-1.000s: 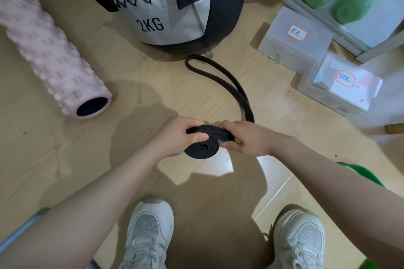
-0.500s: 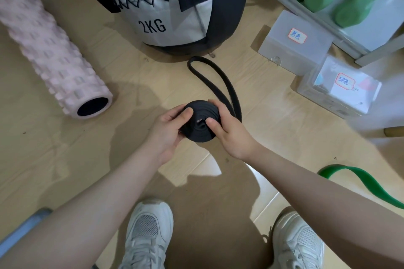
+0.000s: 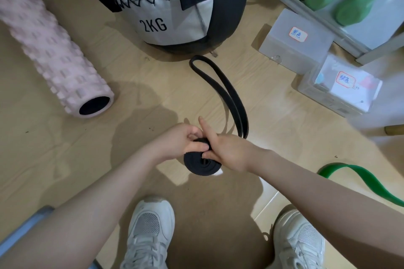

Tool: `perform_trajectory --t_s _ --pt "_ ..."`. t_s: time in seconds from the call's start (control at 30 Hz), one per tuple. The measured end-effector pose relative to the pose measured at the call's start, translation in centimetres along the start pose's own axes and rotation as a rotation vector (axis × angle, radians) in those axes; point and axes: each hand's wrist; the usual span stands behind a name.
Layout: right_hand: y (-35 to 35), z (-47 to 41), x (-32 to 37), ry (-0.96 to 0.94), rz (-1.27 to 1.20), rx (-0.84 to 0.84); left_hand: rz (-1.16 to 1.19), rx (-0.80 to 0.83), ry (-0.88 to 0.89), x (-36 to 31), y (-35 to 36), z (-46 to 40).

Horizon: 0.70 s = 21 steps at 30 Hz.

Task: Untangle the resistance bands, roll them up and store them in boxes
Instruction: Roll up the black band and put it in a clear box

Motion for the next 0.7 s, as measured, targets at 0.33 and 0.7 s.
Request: perform_trajectory --t_s 0.33,0.7 --pt "0.3 -0.6 -2.2 0.067 -0.086 -0.045 -0.243 -0.051 0.093 -1.1 0.5 -0.2" --pt "-0.7 -1.3 -4.1 0.065 -0.216 -0.17 -0.092 -0.261 0.172 -0.3 0.0 -0.6"
Point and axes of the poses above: each hand's wrist, its own z-axis away from the middle knuckle, its own y-axis out of the palm, x = y × z, and after that the axes turned 7 degrees about -y, right-handed
